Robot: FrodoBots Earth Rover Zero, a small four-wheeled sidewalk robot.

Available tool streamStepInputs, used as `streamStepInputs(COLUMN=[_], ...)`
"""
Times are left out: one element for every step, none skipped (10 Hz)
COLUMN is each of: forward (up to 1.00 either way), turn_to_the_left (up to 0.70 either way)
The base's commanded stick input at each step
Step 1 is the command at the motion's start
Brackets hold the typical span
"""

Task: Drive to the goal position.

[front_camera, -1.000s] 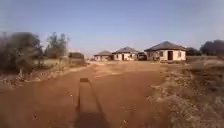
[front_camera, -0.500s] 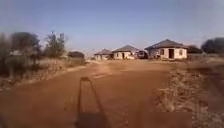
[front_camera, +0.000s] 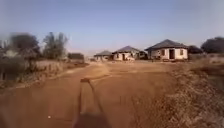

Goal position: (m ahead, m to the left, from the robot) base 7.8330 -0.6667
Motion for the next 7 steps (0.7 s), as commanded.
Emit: streamStepInputs(forward=[0.7, 0.7, 0.7, 0.7, 0.7, 0.7, 0.7], turn_to_the_left=[0.0, 0.0, 0.0, 0.0, 0.0, 0.0, 0.0])
